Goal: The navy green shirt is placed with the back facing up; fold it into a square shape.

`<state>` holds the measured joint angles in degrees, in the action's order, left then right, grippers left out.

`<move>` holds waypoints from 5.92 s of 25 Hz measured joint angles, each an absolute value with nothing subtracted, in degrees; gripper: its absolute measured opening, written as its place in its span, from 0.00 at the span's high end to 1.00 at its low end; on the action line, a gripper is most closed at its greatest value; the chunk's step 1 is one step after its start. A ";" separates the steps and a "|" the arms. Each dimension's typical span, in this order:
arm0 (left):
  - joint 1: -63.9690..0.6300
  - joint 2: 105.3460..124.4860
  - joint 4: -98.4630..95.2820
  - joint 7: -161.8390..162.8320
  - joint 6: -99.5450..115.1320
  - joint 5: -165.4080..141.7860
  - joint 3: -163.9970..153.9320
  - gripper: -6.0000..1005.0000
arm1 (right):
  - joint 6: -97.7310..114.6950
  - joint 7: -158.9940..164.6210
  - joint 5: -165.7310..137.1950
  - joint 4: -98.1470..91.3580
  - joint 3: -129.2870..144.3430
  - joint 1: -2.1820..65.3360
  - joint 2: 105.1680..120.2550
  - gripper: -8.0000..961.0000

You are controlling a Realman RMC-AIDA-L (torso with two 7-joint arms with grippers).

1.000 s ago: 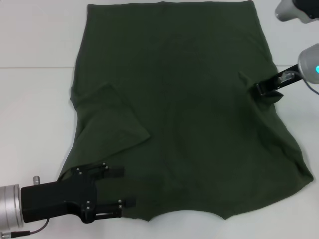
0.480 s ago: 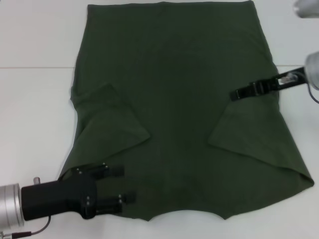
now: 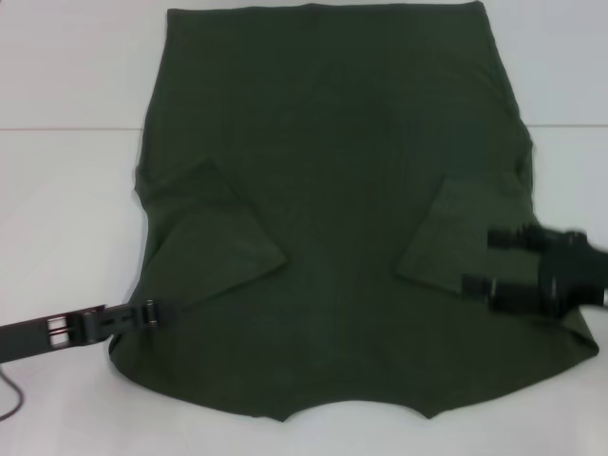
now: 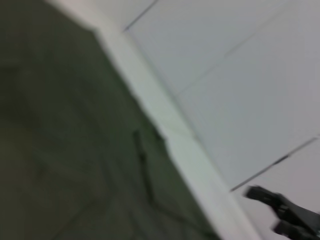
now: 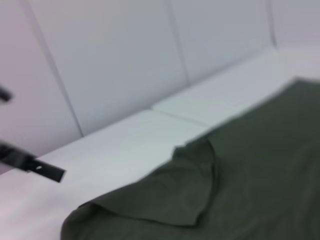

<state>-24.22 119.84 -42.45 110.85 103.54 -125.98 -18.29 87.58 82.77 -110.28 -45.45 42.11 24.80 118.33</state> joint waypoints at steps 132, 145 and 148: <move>-34.54 118.48 -43.35 134.40 85.79 -147.21 -29.53 0.96 | 92.72 143.21 -157.30 -52.60 38.53 37.21 113.56 0.07; -34.54 118.56 -43.31 134.38 85.84 -147.21 -29.53 0.96 | 90.38 143.51 -157.33 -50.44 40.77 38.11 113.65 0.07; -34.54 118.56 -43.26 134.38 85.85 -147.21 -29.53 0.96 | 90.08 143.45 -157.33 -49.72 40.87 38.41 113.71 0.07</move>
<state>-34.54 118.56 -43.27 134.38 85.85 -147.21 -29.53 90.08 143.45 -157.33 -49.72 40.87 38.41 113.71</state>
